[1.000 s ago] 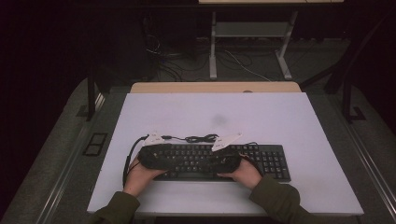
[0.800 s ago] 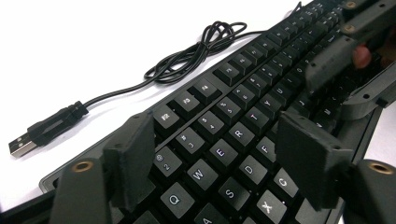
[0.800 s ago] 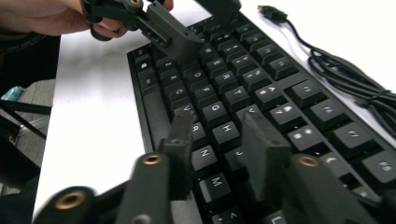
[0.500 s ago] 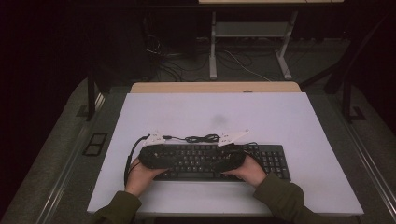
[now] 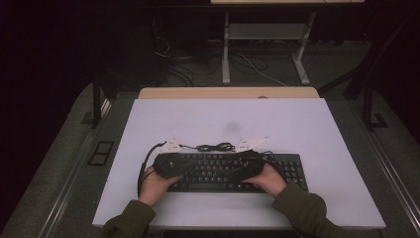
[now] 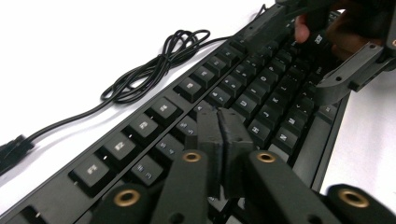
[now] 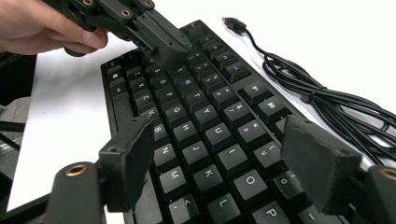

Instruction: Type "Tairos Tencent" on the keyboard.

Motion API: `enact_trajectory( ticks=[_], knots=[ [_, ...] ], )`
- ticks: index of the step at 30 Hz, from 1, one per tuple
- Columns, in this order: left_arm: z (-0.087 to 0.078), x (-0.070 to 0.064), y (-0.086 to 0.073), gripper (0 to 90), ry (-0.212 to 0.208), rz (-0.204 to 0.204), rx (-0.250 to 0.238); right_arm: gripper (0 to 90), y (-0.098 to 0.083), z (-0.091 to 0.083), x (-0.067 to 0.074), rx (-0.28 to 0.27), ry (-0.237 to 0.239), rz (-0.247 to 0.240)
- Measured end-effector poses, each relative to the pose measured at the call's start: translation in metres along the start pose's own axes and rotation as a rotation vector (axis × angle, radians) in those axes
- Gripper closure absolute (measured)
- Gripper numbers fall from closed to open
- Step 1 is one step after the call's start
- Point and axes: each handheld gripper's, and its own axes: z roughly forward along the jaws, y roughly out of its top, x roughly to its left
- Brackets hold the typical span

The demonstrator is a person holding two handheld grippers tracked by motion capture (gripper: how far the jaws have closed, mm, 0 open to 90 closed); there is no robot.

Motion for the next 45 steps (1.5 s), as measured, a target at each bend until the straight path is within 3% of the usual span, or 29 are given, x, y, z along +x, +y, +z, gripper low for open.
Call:
enact_trajectory(
  ticks=[4,16,27,39,45],
  knots=[
    [0.005,-0.001,0.001,89.1,-0.006,0.001,0.008,19.9,0.000,-0.001,-0.002,-0.003,-0.015,0.004],
    [0.022,-0.006,0.004,89.1,-0.012,0.020,0.044,19.7,0.000,-0.002,-0.004,-0.010,-0.028,0.004],
    [0.027,-0.006,0.002,89.2,-0.004,0.025,0.069,19.8,0.001,-0.002,-0.004,-0.018,-0.030,0.007],
    [0.021,-0.006,0.002,88.7,-0.001,0.013,0.054,19.8,0.002,-0.004,-0.004,-0.027,-0.021,0.007],
    [0.015,-0.005,0.001,82.0,0.005,0.004,0.044,19.9,0.003,-0.007,-0.005,-0.028,-0.020,-0.003]
  ],
)
